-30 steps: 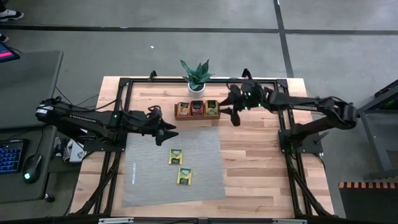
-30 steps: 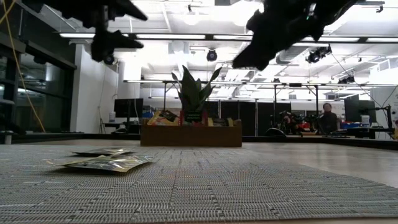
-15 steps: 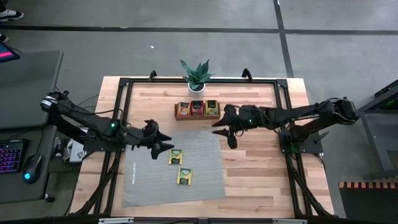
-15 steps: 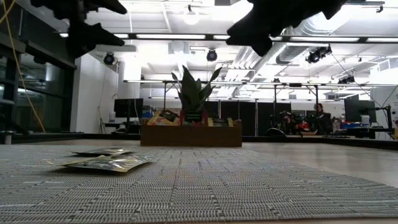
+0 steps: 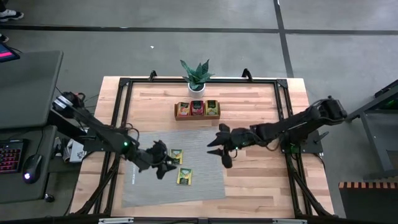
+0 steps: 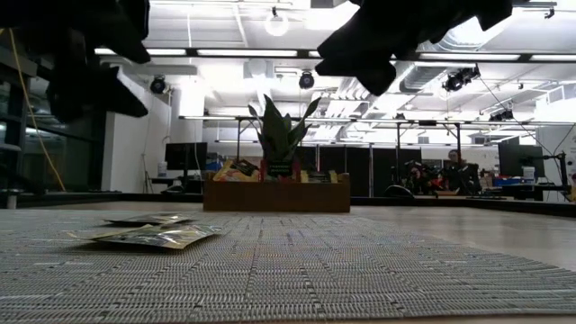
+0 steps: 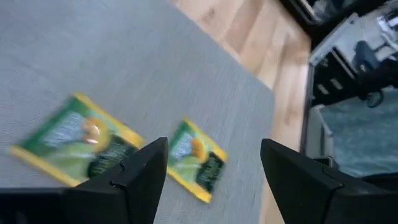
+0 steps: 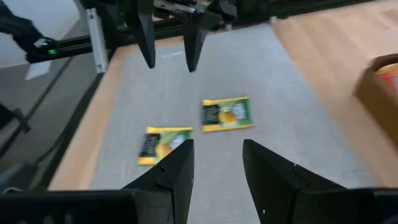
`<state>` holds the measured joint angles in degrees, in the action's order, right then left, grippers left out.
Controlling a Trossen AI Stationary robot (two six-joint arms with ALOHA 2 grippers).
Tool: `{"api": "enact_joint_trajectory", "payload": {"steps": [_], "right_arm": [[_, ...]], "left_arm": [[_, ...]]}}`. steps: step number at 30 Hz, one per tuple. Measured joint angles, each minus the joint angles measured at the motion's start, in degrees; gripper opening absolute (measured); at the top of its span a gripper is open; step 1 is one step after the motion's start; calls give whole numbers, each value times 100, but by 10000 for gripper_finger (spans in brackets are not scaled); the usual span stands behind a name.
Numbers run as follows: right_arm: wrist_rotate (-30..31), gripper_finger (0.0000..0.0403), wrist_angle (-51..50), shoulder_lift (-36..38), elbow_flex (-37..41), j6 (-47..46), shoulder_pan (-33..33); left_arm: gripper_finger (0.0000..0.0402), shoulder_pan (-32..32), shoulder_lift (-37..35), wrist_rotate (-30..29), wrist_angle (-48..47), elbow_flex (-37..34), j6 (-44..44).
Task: Pick & Place Tea
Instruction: Put the yellow tea bag into the right section of the wooden organizer
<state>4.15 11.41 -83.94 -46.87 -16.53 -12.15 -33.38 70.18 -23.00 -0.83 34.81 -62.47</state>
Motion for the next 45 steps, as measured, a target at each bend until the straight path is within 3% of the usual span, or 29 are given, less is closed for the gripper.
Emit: {"api": "enact_joint_trajectory", "payload": {"steps": [7,15,27,45], "right_arm": [[-1,133,412,-548,-49,-311,-347],[-136,133,163,-1506,-1030,-55,-592],[-980,133,-371,-2860,-2149,-3,-548],[-1250,133,-223,-3841,-2844,0,-422]], "left_arm": [[254,-157,1074,182,1244,4,-325],[254,-154,1920,673,1899,52,-586],[254,-301,2018,1314,1139,87,-839],[254,-452,2016,1098,1140,94,-1097]]}}
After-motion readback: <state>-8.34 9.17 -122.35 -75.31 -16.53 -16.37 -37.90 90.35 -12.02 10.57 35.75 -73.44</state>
